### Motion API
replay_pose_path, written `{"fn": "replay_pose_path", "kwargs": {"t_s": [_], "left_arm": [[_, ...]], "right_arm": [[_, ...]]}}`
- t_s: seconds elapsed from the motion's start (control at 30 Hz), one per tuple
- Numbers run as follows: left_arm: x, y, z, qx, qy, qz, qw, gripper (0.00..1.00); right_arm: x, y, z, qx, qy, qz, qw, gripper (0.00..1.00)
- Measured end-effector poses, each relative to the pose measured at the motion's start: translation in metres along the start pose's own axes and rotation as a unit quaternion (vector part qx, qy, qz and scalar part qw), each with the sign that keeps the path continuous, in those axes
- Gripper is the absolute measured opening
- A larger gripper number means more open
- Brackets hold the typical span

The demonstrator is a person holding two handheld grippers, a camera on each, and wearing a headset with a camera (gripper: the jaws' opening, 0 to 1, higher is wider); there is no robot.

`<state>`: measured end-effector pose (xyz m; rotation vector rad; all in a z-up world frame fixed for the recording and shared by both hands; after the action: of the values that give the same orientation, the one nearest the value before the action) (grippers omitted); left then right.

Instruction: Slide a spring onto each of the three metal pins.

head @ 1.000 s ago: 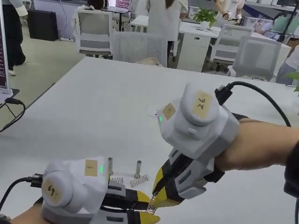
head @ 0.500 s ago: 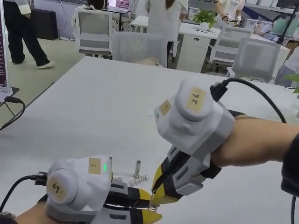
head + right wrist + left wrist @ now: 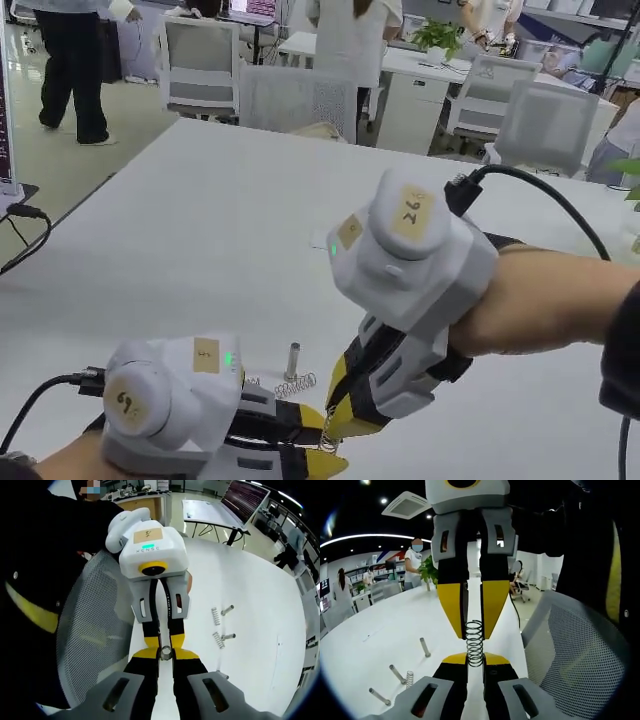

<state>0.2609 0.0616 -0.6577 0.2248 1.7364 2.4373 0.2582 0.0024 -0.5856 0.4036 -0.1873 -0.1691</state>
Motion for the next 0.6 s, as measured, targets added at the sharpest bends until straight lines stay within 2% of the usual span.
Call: {"fn": "replay_pose_path", "kwargs": {"t_s": [0.6], "left_arm": [[-0.0005,-0.0003,-0.0002,0.006,0.001,0.006,1.0,0.05]], "right_arm": [[0.0004,-0.0003,-0.0009,-0.009,0.003,0.0,1.0,0.07]]}}
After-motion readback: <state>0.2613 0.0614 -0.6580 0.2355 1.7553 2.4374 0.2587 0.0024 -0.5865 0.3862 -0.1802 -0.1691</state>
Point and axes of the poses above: the centre of the closed fingertips' face, and the gripper's own axes: z roughly backward along the fingers, x roughly to its right, y roughly out of its top, the point moved 7 cm from there along z, roughly backward along the fingers, and after that the axes turned 12 degrees about -y, right-handed, at the moved point
